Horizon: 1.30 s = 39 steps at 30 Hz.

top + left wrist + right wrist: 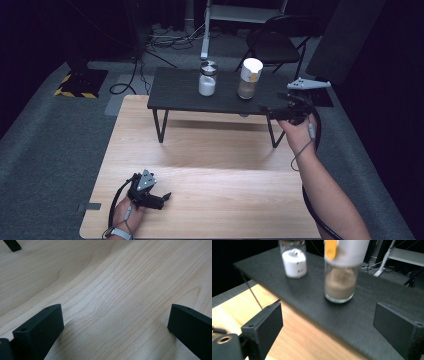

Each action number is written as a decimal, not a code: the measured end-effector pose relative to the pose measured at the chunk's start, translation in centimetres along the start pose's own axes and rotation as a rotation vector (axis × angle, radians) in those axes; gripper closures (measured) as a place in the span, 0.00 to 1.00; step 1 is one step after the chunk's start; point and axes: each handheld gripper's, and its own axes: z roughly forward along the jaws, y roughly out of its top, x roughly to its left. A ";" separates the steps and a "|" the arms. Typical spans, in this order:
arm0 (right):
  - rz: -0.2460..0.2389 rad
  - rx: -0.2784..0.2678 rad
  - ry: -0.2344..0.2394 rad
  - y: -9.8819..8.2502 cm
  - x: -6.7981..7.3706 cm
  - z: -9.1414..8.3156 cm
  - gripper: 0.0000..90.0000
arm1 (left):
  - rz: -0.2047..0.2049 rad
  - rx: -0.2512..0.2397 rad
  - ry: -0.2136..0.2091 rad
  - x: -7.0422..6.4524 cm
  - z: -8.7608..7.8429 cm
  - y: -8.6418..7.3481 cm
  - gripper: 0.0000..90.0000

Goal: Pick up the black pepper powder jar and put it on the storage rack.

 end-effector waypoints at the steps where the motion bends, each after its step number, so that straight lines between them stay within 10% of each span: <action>1: -0.003 0.001 -0.001 -0.5 0.2 -0.2 0.10 | 0.001 0.000 0.000 0.0 0.0 0.0 0.00; 27: 0.018 0.178 0.086 -14.9 1.5 2.5 0.10 | -0.003 -0.002 0.001 0.0 0.0 0.0 0.00; 39: -0.031 0.234 0.105 -18.7 2.5 4.1 0.10 | -0.004 -0.002 0.002 -0.1 0.0 -0.1 0.00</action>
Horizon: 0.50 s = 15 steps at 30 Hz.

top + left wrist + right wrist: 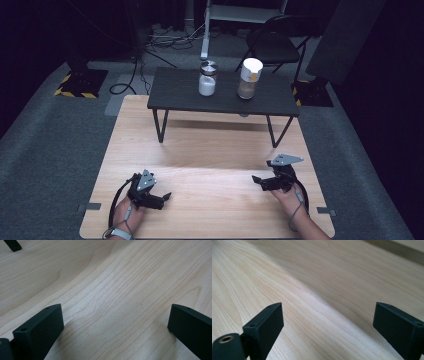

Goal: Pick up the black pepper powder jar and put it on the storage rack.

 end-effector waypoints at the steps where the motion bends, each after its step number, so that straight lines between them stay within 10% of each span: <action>1: -0.004 0.005 0.007 -0.2 0.0 0.3 0.10 | 0.000 0.000 0.000 0.0 0.0 0.0 0.00; 15: -0.099 0.057 0.048 -0.9 0.8 2.9 0.08 | 0.000 0.001 -0.001 0.0 0.0 0.0 0.00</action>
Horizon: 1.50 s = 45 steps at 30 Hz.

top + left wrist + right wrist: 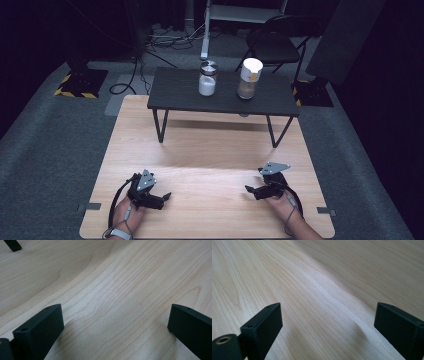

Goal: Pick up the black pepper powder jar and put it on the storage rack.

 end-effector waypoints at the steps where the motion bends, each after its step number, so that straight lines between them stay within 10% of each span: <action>1: 0.000 0.004 0.001 0.0 0.0 0.2 0.08 | 0.000 0.000 0.000 0.0 0.0 0.0 0.00; 45: -0.005 -0.073 0.019 -2.2 -0.3 1.9 0.00 | 0.003 0.001 -0.002 0.1 0.0 0.0 0.00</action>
